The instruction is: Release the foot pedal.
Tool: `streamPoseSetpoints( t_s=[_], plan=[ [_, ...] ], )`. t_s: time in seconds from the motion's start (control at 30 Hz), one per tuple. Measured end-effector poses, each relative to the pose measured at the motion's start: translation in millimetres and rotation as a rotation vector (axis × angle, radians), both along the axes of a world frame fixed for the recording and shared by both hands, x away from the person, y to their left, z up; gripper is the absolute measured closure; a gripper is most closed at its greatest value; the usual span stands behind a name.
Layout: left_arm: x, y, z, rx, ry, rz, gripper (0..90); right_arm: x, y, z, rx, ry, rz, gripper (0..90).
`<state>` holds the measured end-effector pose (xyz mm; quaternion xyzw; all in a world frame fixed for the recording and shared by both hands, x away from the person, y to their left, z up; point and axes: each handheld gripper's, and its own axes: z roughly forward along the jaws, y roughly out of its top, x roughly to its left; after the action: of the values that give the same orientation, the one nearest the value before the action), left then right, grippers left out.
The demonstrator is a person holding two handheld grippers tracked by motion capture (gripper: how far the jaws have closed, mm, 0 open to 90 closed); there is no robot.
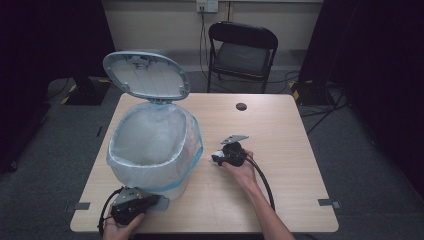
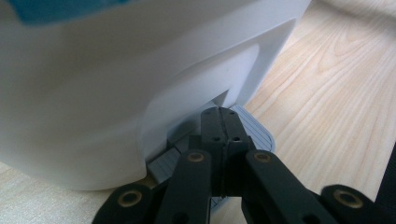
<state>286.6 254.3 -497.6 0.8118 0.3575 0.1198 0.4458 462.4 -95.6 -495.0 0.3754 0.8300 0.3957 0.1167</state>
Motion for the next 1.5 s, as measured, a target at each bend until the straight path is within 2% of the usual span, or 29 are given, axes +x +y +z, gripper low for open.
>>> streamPoseSetpoints(
  t_s=[0.03, 0.1, 0.23, 0.3, 0.43, 0.47, 0.53, 0.57, 0.63, 0.8, 1.03, 1.1, 1.3, 1.5],
  plan=[
    [0.0, 0.0, 0.0, -0.002, 0.003, 0.002, 90.0, 0.6, -2.4, 0.5, 0.026, 0.01, 0.003, 66.5],
    [1.1, 0.8, 0.2, 0.008, -0.003, -0.015, 90.0, 1.2, -3.9, 0.8, 0.045, 0.018, -0.003, 67.2],
    [-0.1, -0.7, 0.8, 0.025, -0.016, -0.016, 90.0, 1.4, -5.1, 1.8, 0.065, 0.025, -0.01, 67.8],
    [1.0, 1.3, -0.2, 0.003, -0.001, -0.013, 90.0, 0.0, -7.8, 5.7, 0.101, 0.028, -0.011, 68.5],
    [-0.3, -0.2, 0.1, 0.011, -0.008, -0.002, 90.0, -2.8, -12.7, 9.2, 0.124, 0.035, -0.01, 68.7],
    [0.0, -0.1, 0.0, 0.007, -0.004, -0.003, 90.0, -4.5, -18.2, 10.0, 0.145, 0.044, -0.018, 68.7],
    [0.4, 0.3, 0.0, 0.001, 0.002, -0.001, 90.0, -5.8, -20.7, 11.0, 0.152, 0.044, -0.018, 68.7],
    [-1.1, -1.5, 0.6, 0.009, -0.002, 0.012, 90.0, -9.2, -26.3, 13.6, 0.167, 0.038, -0.021, 68.7],
    [-1.1, -1.4, 0.5, 0.02, -0.012, -0.001, 90.0, -12.1, -29.4, 16.3, 0.178, 0.036, -0.021, 68.8],
    [-1.7, -1.7, 0.4, 0.01, -0.003, 0.017, 90.0, -20.9, -33.1, 25.6, 0.215, 0.022, 0.0, 69.7],
    [-1.4, -1.6, 0.4, 0.008, -0.002, 0.015, 90.0, -32.8, -35.0, 38.0, 0.224, -0.001, 0.018, 69.8],
    [-1.4, -1.5, 0.3, 0.009, -0.004, 0.013, 90.0, -39.5, -38.0, 46.0, 0.233, -0.018, 0.024, 69.8],
    [-0.9, -0.9, 0.3, 0.008, -0.001, 0.01, 90.0, -47.8, -42.7, 55.1, 0.255, -0.04, 0.016, 69.8],
    [-1.0, -0.7, -0.2, 0.001, -0.002, 0.012, 90.0, -57.7, -40.5, 70.9, 0.279, -0.058, 0.044, 69.9]
  ],
)
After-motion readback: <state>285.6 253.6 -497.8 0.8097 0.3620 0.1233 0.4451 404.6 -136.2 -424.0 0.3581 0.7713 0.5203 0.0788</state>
